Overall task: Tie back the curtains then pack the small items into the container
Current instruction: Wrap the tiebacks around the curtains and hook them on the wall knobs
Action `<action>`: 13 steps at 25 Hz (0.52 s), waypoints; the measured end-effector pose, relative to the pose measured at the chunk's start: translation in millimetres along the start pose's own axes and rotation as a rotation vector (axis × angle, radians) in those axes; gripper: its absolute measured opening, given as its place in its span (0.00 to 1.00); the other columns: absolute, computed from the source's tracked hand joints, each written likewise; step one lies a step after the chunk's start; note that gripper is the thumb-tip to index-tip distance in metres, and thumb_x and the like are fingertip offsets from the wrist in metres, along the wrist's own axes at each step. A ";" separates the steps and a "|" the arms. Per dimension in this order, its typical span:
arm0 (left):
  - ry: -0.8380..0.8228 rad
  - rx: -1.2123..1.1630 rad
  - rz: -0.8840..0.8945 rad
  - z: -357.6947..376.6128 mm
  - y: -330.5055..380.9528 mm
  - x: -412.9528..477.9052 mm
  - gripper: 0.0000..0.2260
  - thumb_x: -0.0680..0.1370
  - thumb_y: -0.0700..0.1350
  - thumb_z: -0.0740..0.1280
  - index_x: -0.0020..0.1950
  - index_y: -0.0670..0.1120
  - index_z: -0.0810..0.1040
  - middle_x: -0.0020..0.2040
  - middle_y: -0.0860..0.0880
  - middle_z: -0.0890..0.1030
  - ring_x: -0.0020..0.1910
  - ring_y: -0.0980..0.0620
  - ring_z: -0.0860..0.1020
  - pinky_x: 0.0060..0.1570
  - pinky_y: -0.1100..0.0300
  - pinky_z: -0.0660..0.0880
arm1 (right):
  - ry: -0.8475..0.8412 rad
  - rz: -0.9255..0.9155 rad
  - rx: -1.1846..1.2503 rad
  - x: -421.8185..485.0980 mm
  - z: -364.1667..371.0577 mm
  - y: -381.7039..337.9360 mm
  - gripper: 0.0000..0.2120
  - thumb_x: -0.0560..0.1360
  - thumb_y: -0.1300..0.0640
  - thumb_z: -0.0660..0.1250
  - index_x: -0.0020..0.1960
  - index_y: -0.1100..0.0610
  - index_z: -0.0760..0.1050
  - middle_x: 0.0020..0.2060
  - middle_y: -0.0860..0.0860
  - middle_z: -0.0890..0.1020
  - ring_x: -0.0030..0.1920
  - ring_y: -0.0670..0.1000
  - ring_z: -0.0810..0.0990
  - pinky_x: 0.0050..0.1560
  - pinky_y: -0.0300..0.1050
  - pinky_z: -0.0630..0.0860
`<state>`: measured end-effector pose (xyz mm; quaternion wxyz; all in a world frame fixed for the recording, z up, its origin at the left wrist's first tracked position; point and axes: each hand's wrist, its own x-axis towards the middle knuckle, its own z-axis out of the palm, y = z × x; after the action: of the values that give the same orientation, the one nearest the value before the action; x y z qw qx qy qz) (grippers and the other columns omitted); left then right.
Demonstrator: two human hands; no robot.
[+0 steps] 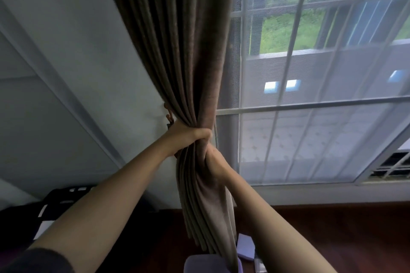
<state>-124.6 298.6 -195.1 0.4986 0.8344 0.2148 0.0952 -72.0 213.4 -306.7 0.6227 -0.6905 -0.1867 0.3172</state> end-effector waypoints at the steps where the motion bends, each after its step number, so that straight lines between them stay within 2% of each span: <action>1: 0.058 -0.034 0.000 -11.2 -8.8 -3.5 0.12 0.67 0.38 0.75 0.39 0.53 0.76 0.40 0.56 0.78 0.41 0.57 0.78 0.36 0.73 0.72 | -0.038 -0.030 -0.078 -1.9 2.1 -6.7 0.19 0.83 0.52 0.47 0.67 0.54 0.70 0.60 0.50 0.76 0.63 0.48 0.73 0.59 0.38 0.69; 3: 0.157 -0.098 -0.013 -38.2 -21.9 -12.2 0.13 0.62 0.41 0.76 0.42 0.52 0.78 0.43 0.55 0.80 0.46 0.56 0.79 0.41 0.72 0.73 | -0.034 -0.090 -0.183 7.5 2.6 -3.0 0.20 0.82 0.52 0.49 0.69 0.55 0.68 0.64 0.51 0.74 0.66 0.49 0.70 0.66 0.44 0.65; 6: 0.220 -0.099 -0.042 -79.1 -31.5 -19.8 0.15 0.58 0.45 0.72 0.43 0.52 0.79 0.45 0.54 0.80 0.46 0.58 0.79 0.43 0.69 0.73 | 0.067 -0.031 -0.235 34.5 12.7 3.1 0.17 0.81 0.51 0.53 0.62 0.57 0.73 0.60 0.56 0.77 0.61 0.55 0.74 0.59 0.46 0.69; 9: 0.292 -0.077 -0.049 -111.2 -41.3 -19.7 0.16 0.56 0.46 0.73 0.42 0.52 0.78 0.45 0.55 0.80 0.43 0.61 0.77 0.39 0.75 0.74 | -0.019 -0.029 -0.428 64.9 33.2 1.4 0.14 0.78 0.54 0.58 0.57 0.57 0.77 0.58 0.58 0.79 0.61 0.57 0.74 0.59 0.46 0.69; 12: 0.315 -0.051 -0.078 -125.8 -49.6 -15.4 0.19 0.58 0.45 0.72 0.49 0.49 0.79 0.49 0.51 0.81 0.47 0.56 0.78 0.44 0.69 0.74 | -0.123 -0.034 -0.559 88.2 55.2 -8.9 0.13 0.78 0.58 0.59 0.58 0.60 0.77 0.62 0.60 0.76 0.69 0.59 0.65 0.66 0.43 0.61; 13: 0.307 -0.038 -0.081 -128.3 -50.9 -15.0 0.18 0.58 0.46 0.72 0.47 0.50 0.79 0.48 0.53 0.81 0.46 0.57 0.78 0.44 0.69 0.74 | -0.149 -0.033 -0.593 97.2 63.1 -12.1 0.14 0.77 0.56 0.61 0.60 0.58 0.77 0.64 0.59 0.74 0.71 0.59 0.62 0.69 0.43 0.59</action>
<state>-199.3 414.2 -176.4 0.4791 0.7911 0.3202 0.2052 -41.8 325.5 -316.2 0.3837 -0.8138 -0.3275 0.2886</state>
